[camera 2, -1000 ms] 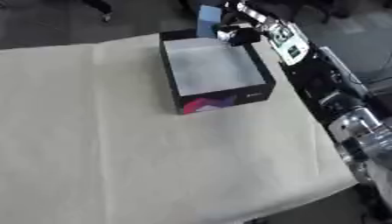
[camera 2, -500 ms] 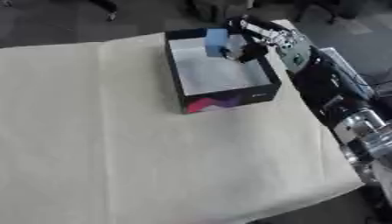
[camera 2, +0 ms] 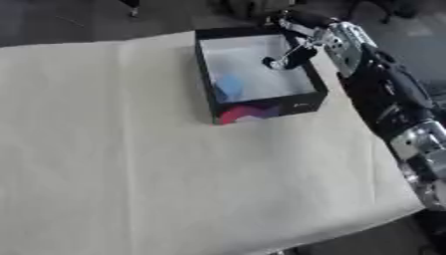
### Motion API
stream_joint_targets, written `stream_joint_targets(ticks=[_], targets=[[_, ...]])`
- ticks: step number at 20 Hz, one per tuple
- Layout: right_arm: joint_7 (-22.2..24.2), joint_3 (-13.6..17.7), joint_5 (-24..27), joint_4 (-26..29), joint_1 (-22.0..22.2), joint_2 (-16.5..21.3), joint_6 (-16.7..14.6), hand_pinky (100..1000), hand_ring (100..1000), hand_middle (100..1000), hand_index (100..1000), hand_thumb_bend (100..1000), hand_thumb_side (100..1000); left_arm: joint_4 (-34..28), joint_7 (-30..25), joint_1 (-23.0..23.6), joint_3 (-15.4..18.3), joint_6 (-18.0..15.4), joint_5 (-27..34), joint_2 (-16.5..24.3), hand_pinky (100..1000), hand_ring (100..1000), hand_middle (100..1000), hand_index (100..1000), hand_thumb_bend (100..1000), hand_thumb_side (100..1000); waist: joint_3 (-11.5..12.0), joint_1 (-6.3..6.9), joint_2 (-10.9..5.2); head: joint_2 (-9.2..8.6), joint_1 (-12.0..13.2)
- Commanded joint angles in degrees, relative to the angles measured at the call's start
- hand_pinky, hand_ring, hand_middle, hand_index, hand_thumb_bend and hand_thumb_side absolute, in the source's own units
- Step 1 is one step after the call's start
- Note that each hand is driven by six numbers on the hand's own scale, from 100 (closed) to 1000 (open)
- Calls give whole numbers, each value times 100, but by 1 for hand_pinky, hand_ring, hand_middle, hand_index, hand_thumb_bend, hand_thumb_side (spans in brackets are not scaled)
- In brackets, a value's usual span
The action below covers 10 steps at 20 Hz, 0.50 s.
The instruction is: Pick up the objects with one hand, pass them to the other hand, and then place them into the box on the other side of the table.
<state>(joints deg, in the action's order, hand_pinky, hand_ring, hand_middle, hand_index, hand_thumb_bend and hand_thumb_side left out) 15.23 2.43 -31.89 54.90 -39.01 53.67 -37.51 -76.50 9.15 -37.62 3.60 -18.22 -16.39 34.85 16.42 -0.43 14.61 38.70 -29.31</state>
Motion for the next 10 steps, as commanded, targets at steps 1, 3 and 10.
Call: stream_joint_targets(ticks=[1,3,10], targets=[[-101,116,232,215,-66,267,148,910,1000,834,1000,220,207,-53,39,-68,95,2,19,262,814,699,684,809,463,364,-4,11,-111,14,50],[-276,184,1110,415,-68,127,444,911,1000,789,1000,100,100,-23,60,-104,127,29,14,267,813,698,681,808,465,365,-5,25,-109,20,115],[555,242,4278,1523,-36,-127,1478,953,1000,838,1000,100,401,487,-496,-543,173,459,160,434,825,711,696,825,445,439,-22,78,-120,64,447]])
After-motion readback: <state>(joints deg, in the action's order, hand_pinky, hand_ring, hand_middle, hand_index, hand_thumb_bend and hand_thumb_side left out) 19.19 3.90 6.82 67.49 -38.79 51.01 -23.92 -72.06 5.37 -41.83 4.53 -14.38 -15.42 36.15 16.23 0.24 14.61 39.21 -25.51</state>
